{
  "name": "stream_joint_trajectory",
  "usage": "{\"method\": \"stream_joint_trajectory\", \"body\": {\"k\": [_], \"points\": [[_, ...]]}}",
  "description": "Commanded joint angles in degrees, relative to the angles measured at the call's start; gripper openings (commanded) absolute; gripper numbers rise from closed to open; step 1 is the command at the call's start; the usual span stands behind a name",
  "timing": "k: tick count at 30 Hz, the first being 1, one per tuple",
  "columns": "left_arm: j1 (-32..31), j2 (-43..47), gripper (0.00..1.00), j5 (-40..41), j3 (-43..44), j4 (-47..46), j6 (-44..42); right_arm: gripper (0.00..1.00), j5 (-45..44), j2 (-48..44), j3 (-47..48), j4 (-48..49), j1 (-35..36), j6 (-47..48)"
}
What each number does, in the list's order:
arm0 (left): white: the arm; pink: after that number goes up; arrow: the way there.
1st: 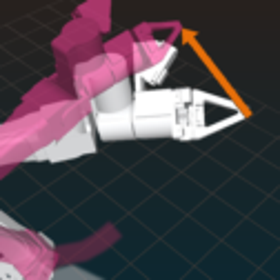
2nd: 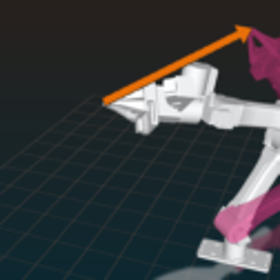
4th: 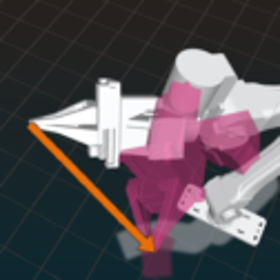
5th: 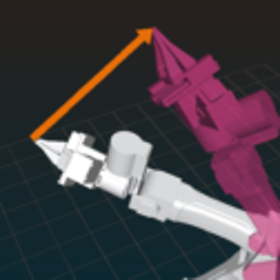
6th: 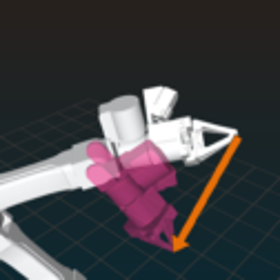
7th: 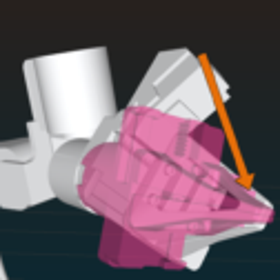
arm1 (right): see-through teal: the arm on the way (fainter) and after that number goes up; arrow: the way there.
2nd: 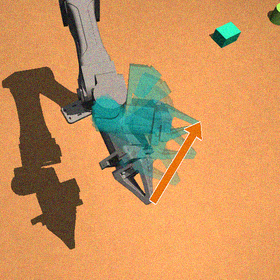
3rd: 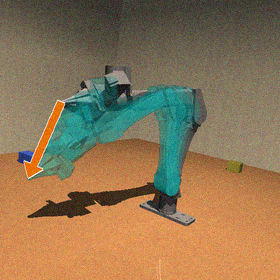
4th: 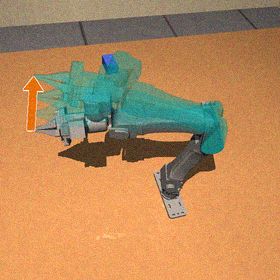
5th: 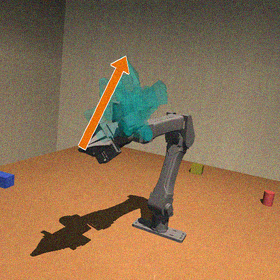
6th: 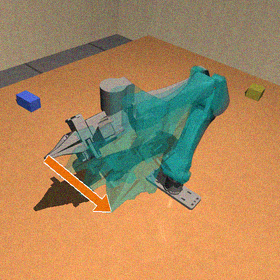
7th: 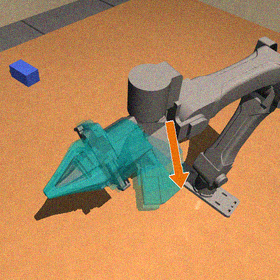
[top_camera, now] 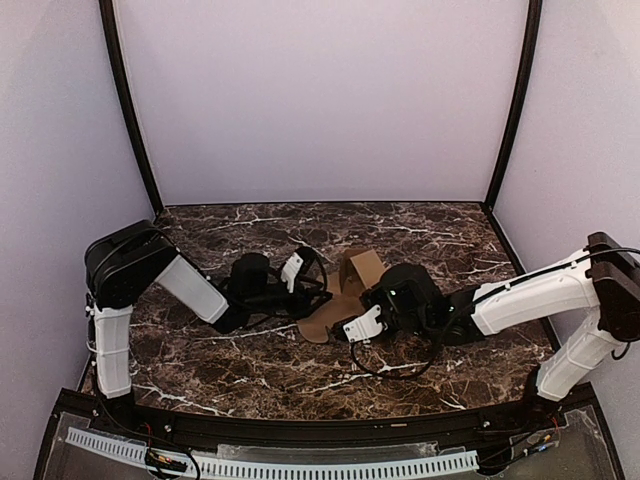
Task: Fold the paper box
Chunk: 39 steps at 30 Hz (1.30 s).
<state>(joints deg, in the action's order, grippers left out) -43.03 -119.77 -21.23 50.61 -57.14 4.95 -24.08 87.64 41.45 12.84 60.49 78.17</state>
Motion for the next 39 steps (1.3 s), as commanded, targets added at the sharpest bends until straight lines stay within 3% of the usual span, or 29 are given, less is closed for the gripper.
{"method": "stream_joint_trajectory", "body": {"k": [1, 6, 13, 22, 31, 37, 39], "points": [[-0.3, 9.3, 0.46, 2.5, -6.0, -1.9, -0.5, 0.00, 0.7, -0.4, 3.1, 0.5, 1.7, 0.7], [-0.1, 21.5, 0.49, 8.0, -15.4, 4.3, -2.4, 0.00, 3.5, -1.6, 3.4, 0.2, 2.3, 3.2], [0.8, 35.5, 0.56, 22.2, -21.0, 15.7, -3.9, 0.00, 11.3, -6.7, 3.0, -3.3, 2.3, 6.9], [2.3, 36.4, 0.64, 25.6, -22.0, 19.0, -0.8, 0.00, 26.6, -18.8, -6.3, -3.4, 1.5, 14.4], [3.4, 33.9, 0.73, 24.7, -20.2, 18.9, -1.4, 0.00, 34.1, -21.5, -4.6, -2.5, -2.2, 16.1], [3.6, 28.4, 0.73, 22.3, -16.3, 18.2, -0.5, 0.00, 31.0, -19.0, -6.3, -2.8, -4.0, 14.3], [3.6, 27.5, 0.72, 22.4, -16.3, 16.8, 0.5, 0.08, 28.3, -18.3, -7.4, -1.7, -4.1, 12.7]]}}
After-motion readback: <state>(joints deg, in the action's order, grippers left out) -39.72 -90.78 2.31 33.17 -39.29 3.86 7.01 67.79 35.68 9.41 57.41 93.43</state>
